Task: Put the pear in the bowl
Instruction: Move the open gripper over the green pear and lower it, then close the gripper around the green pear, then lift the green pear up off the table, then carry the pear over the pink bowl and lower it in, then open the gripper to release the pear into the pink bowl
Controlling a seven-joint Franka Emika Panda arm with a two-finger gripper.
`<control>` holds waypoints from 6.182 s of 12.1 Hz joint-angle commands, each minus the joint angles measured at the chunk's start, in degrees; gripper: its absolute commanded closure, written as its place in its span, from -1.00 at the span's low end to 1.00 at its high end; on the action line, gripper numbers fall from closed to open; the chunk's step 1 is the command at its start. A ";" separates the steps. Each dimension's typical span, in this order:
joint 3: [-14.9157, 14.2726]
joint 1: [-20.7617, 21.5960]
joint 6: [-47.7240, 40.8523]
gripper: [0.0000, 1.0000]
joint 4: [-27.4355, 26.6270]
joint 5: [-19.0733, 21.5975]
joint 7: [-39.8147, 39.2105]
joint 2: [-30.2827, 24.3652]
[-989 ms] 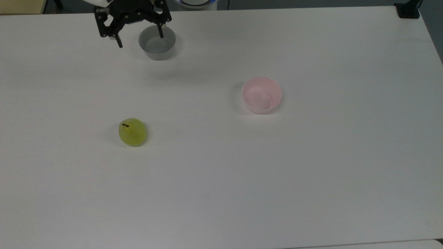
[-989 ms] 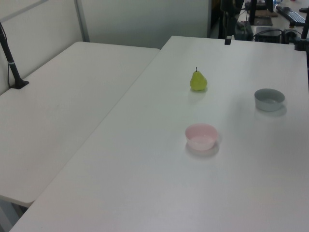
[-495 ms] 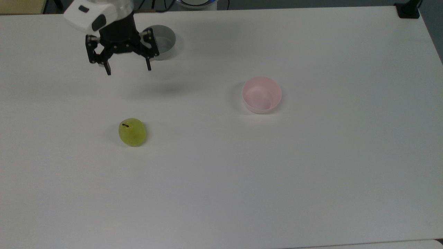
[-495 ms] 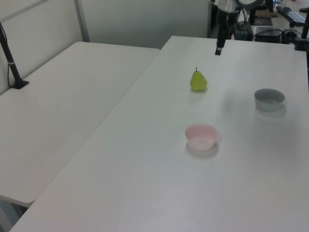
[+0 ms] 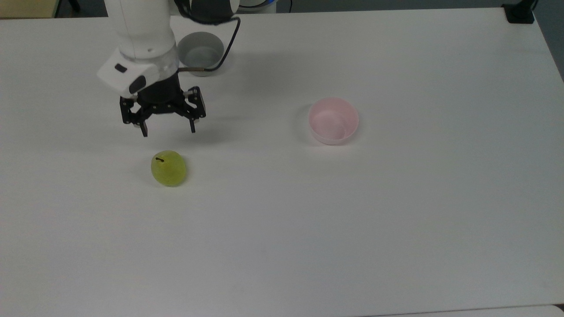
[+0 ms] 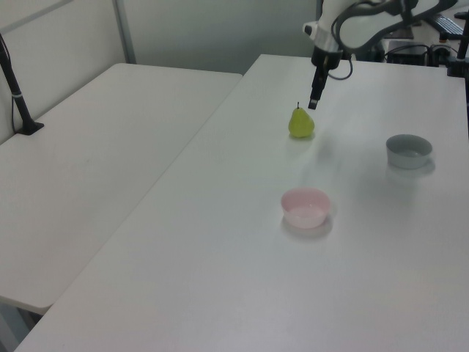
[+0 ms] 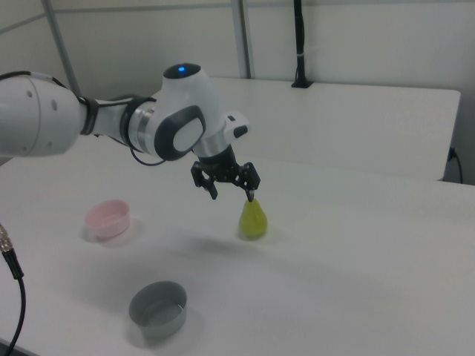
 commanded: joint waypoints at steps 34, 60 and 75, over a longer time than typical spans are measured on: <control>-0.41 3.25 -28.78 1.00 2.33 -0.12 3.74 -17.28; 1.26 28.20 1.44 1.00 -7.16 2.43 29.58 -4.73; 2.32 28.65 2.33 -1.00 -6.55 1.90 30.63 -0.42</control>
